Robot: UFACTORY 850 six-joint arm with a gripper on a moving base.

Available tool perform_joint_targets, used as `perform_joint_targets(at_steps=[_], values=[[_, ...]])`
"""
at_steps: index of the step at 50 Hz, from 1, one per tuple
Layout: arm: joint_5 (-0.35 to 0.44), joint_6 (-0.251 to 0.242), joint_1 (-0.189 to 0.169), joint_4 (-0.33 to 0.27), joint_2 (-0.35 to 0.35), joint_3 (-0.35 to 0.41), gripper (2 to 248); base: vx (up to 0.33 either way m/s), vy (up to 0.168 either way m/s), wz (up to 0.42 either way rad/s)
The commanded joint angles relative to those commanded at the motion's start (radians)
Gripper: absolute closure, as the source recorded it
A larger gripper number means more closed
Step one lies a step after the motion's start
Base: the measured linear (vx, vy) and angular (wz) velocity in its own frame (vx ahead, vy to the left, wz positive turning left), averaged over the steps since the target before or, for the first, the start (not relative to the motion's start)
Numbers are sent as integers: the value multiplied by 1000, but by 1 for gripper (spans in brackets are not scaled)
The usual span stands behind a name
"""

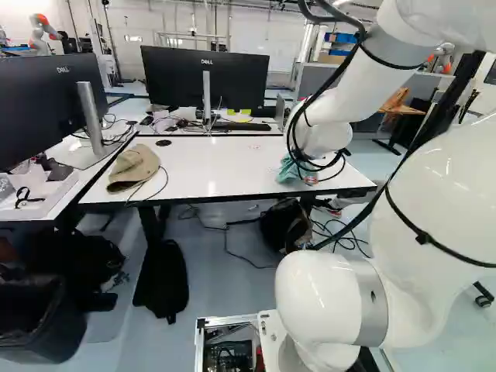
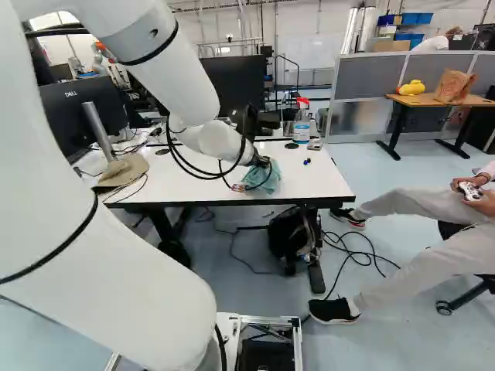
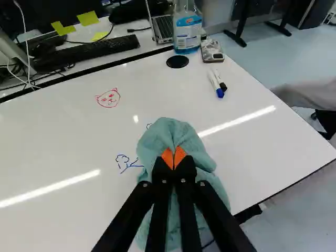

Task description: Clean the table with the green towel

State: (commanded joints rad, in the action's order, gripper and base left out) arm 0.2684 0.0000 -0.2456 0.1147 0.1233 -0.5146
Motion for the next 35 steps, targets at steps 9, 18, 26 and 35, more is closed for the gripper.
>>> perform_joint_targets(at_steps=[9,18,26,35], values=[[-35,0,0,12,0,0,227,0,0,0],[-70,0,0,24,0,0,227,0,0,0],[-102,0,0,35,0,0,227,0,0,0],[-137,0,0,47,0,0,227,0,0,0]])
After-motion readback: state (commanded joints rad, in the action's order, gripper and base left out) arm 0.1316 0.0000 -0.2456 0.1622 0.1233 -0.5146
